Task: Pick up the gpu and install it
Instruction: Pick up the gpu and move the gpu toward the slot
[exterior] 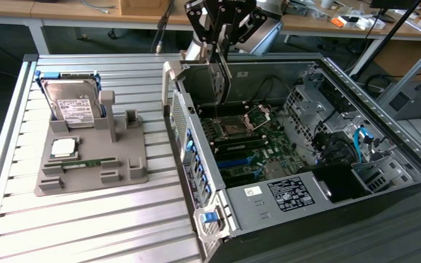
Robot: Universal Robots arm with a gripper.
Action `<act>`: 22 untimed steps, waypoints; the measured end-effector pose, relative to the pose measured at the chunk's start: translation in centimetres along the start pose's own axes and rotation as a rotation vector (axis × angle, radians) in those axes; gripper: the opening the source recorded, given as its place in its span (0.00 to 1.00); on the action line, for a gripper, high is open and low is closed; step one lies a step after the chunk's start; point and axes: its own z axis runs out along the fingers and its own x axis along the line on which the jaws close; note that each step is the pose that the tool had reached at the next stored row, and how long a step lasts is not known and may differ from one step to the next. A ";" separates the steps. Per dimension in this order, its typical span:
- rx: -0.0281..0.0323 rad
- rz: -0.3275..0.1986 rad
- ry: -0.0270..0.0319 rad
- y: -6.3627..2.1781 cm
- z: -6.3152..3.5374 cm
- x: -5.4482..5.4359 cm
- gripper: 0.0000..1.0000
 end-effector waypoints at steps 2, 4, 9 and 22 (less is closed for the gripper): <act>0.0001 0.000 0.0000 0.01 0.00 -0.1 0.27; 0.0000 0.000 0.0000 0.01 0.00 -0.2 0.27; 0.0000 0.000 0.0000 0.03 0.01 -0.4 0.27; 0.0005 0.000 0.0000 0.09 0.04 -1.1 0.27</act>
